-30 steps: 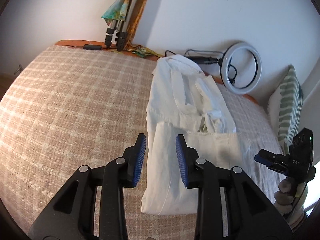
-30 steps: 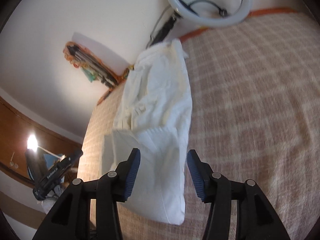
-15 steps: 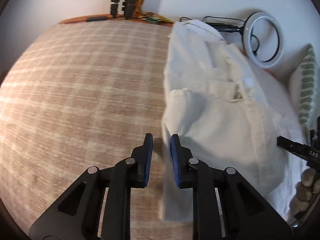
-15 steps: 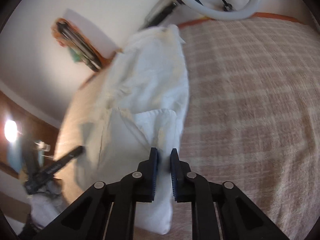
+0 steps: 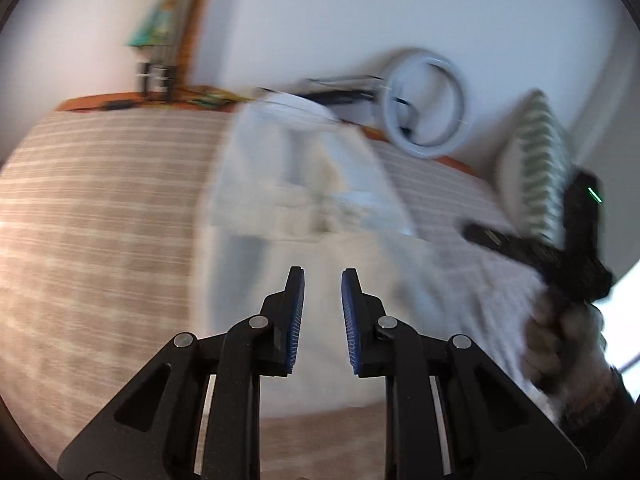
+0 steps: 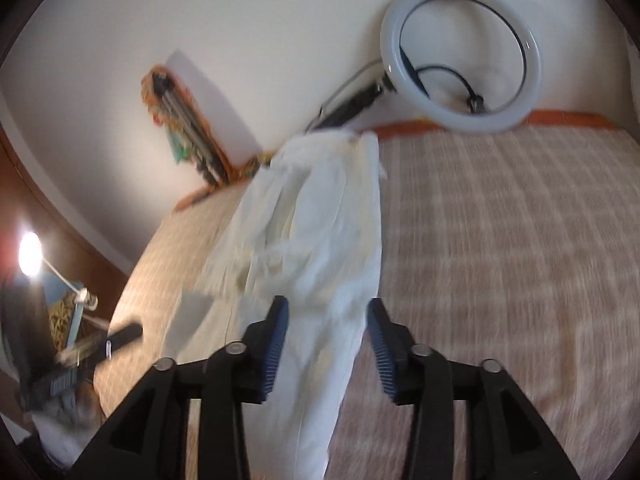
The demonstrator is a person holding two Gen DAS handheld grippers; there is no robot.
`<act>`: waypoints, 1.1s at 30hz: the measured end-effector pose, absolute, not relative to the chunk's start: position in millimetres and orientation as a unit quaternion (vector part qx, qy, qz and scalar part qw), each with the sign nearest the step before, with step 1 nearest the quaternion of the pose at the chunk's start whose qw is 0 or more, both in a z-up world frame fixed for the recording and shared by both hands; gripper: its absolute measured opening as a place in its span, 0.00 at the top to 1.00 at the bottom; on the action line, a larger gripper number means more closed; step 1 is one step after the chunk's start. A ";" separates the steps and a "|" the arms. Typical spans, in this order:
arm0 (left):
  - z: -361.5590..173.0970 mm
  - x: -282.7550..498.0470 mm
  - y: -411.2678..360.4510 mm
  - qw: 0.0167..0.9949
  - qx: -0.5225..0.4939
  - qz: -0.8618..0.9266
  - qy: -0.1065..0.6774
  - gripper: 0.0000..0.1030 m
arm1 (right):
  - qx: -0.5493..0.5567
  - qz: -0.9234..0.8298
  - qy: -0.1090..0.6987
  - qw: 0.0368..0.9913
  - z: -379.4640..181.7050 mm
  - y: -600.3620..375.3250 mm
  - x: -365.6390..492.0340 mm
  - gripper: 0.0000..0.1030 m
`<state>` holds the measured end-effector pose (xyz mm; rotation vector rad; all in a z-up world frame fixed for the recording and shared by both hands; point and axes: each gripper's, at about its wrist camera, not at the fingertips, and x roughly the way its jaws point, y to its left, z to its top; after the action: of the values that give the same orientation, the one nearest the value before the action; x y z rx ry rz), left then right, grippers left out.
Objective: Fold small clothes
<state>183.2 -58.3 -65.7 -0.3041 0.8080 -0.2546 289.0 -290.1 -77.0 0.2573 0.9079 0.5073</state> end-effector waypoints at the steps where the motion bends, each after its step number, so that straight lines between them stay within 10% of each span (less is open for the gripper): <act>1: -67.8 183.5 -70.9 0.897 -0.144 -0.140 0.394 0.82 | 0.125 0.252 0.435 0.855 -76.9 -291.9 302.7 0.49; 18: -130.8 195.1 -125.4 0.867 -0.085 -0.156 0.466 0.82 | 0.034 0.235 0.471 0.850 -120.6 -234.3 488.2 0.52; 21: -132.0 197.1 -124.3 0.865 -0.093 -0.157 0.468 0.82 | 0.015 0.234 0.477 0.847 -129.6 -225.0 500.6 0.68; 23: -132.7 197.5 -123.9 0.864 -0.093 -0.158 0.469 0.82 | 0.015 0.239 0.488 0.840 -137.5 -225.2 507.9 1.00; 33: -133.2 201.5 -122.5 0.864 -0.094 -0.157 0.469 0.82 | 0.128 0.219 0.487 0.835 -152.1 -276.5 524.4 0.89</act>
<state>201.5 -122.5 -133.2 -0.1977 0.9828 -0.3289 524.4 -276.5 -152.1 0.2705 1.0322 0.4647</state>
